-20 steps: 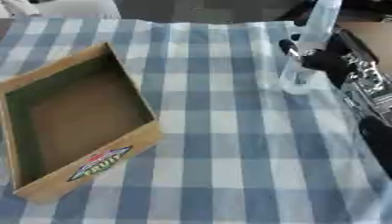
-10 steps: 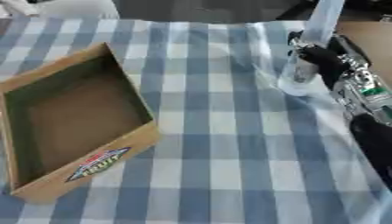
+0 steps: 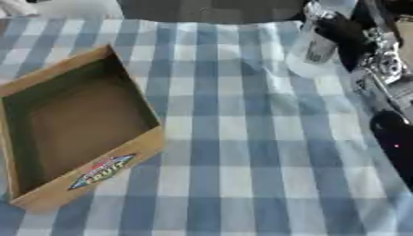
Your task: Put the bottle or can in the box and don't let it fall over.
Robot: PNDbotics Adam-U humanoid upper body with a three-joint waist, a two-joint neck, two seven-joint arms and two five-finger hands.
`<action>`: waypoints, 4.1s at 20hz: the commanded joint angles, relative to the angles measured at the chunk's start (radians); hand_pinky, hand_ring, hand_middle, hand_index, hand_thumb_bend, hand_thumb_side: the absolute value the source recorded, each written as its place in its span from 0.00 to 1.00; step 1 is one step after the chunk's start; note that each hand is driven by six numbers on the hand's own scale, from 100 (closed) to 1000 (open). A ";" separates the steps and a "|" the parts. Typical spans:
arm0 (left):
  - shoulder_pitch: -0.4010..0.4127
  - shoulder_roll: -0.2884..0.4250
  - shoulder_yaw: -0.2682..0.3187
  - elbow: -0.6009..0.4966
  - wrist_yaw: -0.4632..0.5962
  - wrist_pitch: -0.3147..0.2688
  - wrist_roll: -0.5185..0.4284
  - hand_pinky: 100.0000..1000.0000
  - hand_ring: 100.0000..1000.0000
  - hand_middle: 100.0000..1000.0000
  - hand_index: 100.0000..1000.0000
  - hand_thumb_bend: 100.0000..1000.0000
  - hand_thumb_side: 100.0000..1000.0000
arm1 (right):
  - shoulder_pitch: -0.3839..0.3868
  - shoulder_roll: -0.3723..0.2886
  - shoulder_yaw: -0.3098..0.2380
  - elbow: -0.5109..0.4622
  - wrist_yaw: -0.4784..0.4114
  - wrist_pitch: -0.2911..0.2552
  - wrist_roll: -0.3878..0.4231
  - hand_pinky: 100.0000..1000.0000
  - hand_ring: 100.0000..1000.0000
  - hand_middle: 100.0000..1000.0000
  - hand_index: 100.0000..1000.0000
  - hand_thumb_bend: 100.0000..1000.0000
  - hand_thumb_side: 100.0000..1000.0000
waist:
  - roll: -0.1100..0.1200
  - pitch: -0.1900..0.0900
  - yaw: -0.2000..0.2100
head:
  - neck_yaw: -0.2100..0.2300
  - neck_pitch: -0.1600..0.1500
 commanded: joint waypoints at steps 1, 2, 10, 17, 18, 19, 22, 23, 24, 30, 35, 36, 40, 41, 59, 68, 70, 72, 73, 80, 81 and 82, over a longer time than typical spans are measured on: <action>-0.024 0.021 -0.004 -0.039 0.026 0.005 0.005 0.87 1.00 0.70 0.63 0.00 0.52 | -0.050 -0.030 0.023 -0.095 0.027 0.041 0.007 0.01 0.13 0.32 0.08 0.00 0.00 | 0.001 -0.039 0.003 | -0.007 0.007; -0.033 0.021 -0.008 -0.045 0.034 0.000 0.004 0.87 1.00 0.69 0.63 0.00 0.52 | -0.065 -0.022 0.036 -0.098 0.038 0.052 0.007 0.01 0.13 0.32 0.08 0.00 0.00 | 0.001 -0.042 0.006 | -0.011 0.011; -0.111 0.029 -0.006 -0.051 0.090 -0.112 -0.002 0.84 1.00 0.68 0.64 0.00 0.54 | -0.169 0.103 0.136 -0.037 0.191 0.070 0.044 0.03 0.16 0.34 0.09 0.00 0.00 | -0.003 -0.076 0.045 | -0.062 0.051; -0.142 0.070 -0.024 -0.051 0.136 -0.174 -0.028 0.88 1.00 0.67 0.63 0.00 0.56 | -0.224 0.189 0.198 0.066 0.196 0.090 0.056 0.06 0.19 0.37 0.10 0.00 0.00 | -0.008 -0.105 0.087 | -0.121 0.086; -0.146 0.072 -0.025 -0.051 0.140 -0.178 -0.033 0.90 1.00 0.67 0.64 0.00 0.56 | -0.230 0.202 0.201 0.083 0.183 0.096 0.050 0.06 0.19 0.37 0.11 0.00 0.00 | -0.008 -0.108 0.095 | -0.129 0.088; -0.149 0.074 -0.024 -0.051 0.139 -0.179 -0.037 0.86 1.00 0.67 0.64 0.00 0.57 | -0.234 0.209 0.203 0.096 0.172 0.100 0.043 0.08 0.21 0.39 0.12 0.00 0.00 | -0.008 -0.109 0.103 | -0.136 0.089; -0.154 0.088 -0.021 -0.051 0.122 -0.191 -0.056 0.83 1.00 0.66 0.64 0.00 0.60 | -0.230 0.216 0.205 0.140 0.151 0.103 0.023 0.08 0.20 0.39 0.11 0.00 0.00 | -0.006 -0.113 0.131 | -0.165 0.090; -0.157 0.091 -0.021 -0.051 0.118 -0.197 -0.063 0.83 1.00 0.66 0.64 0.00 0.60 | -0.229 0.219 0.206 0.157 0.144 0.104 0.018 0.08 0.20 0.38 0.11 0.00 0.00 | -0.005 -0.113 0.140 | -0.174 0.090; -0.163 0.094 -0.023 -0.051 0.121 -0.202 -0.067 0.83 1.00 0.66 0.64 0.00 0.60 | -0.230 0.223 0.207 0.176 0.136 0.105 0.011 0.07 0.20 0.38 0.11 0.00 0.00 | -0.004 -0.114 0.152 | -0.187 0.090; -0.213 0.085 -0.046 -0.051 0.164 -0.201 -0.084 0.82 1.00 0.67 0.64 0.00 0.59 | -0.253 0.254 0.231 0.221 0.113 0.066 -0.002 0.07 0.20 0.37 0.11 0.00 0.00 | -0.004 -0.115 0.208 | -0.266 0.086; -0.203 0.081 -0.059 -0.051 0.189 -0.181 -0.083 0.83 1.00 0.68 0.64 0.00 0.60 | -0.253 0.253 0.229 0.216 0.081 0.050 -0.002 0.07 0.19 0.37 0.11 0.00 0.00 | 0.009 -0.114 0.258 | -0.332 0.081; -0.195 0.085 -0.058 -0.051 0.191 -0.181 -0.082 0.83 1.00 0.68 0.64 0.00 0.60 | -0.255 0.253 0.230 0.215 0.076 0.051 -0.004 0.07 0.19 0.37 0.11 0.00 0.00 | 0.010 -0.114 0.268 | -0.343 0.083; -0.177 0.086 -0.051 -0.051 0.197 -0.182 -0.071 0.83 1.00 0.67 0.64 0.00 0.58 | -0.268 0.257 0.239 0.199 0.062 0.061 -0.005 0.07 0.20 0.37 0.11 0.00 0.00 | 0.007 -0.120 0.286 | -0.354 0.093; -0.175 0.085 -0.050 -0.051 0.199 -0.183 -0.068 0.83 1.00 0.67 0.64 0.00 0.57 | -0.272 0.258 0.240 0.194 0.058 0.066 -0.004 0.07 0.20 0.37 0.11 0.00 0.00 | 0.005 -0.122 0.287 | -0.353 0.095; -0.193 0.087 -0.047 -0.051 0.216 -0.211 -0.072 0.83 1.00 0.67 0.64 0.00 0.56 | -0.269 0.355 0.296 0.198 0.001 0.125 -0.100 0.13 0.24 0.41 0.14 0.00 0.00 | -0.020 -0.125 0.308 | -0.397 0.117; -0.238 0.053 -0.054 -0.051 0.236 -0.203 -0.086 0.82 1.00 0.67 0.64 0.00 0.54 | -0.238 0.414 0.326 0.282 0.010 0.035 -0.200 0.34 0.37 0.46 0.18 0.00 0.04 | -0.036 -0.118 0.331 | -0.416 0.111; -0.237 0.054 -0.052 -0.051 0.236 -0.204 -0.086 0.82 1.00 0.67 0.64 0.00 0.54 | -0.224 0.419 0.335 0.307 0.029 0.024 -0.200 0.37 0.39 0.46 0.18 0.00 0.08 | -0.037 -0.117 0.330 | -0.415 0.110; -0.235 0.056 -0.051 -0.051 0.236 -0.204 -0.085 0.82 1.00 0.67 0.64 0.00 0.54 | -0.213 0.423 0.346 0.323 0.049 0.015 -0.189 0.41 0.42 0.49 0.20 0.00 0.10 | -0.037 -0.116 0.329 | -0.414 0.109; -0.234 0.056 -0.052 -0.051 0.236 -0.203 -0.086 0.82 1.00 0.67 0.64 0.00 0.55 | -0.209 0.424 0.352 0.329 0.059 0.012 -0.180 0.43 0.43 0.52 0.22 0.00 0.09 | -0.037 -0.116 0.328 | -0.414 0.108; -0.227 0.059 -0.050 -0.051 0.233 -0.200 -0.086 0.82 1.00 0.67 0.64 0.00 0.55 | -0.196 0.417 0.380 0.332 0.156 0.057 -0.056 0.81 0.83 0.99 0.71 0.06 0.09 | -0.035 -0.119 0.318 | -0.400 0.110; -0.226 0.060 -0.050 -0.051 0.232 -0.200 -0.087 0.82 1.00 0.67 0.64 0.00 0.55 | -0.194 0.414 0.380 0.328 0.183 0.068 -0.030 0.85 0.87 1.00 0.76 0.09 0.16 | -0.035 -0.120 0.317 | -0.398 0.111; -0.225 0.060 -0.050 -0.051 0.232 -0.200 -0.087 0.82 1.00 0.67 0.64 0.00 0.54 | -0.193 0.412 0.378 0.327 0.210 0.081 -0.006 0.90 0.92 1.00 0.81 0.12 0.19 | -0.035 -0.121 0.315 | -0.395 0.111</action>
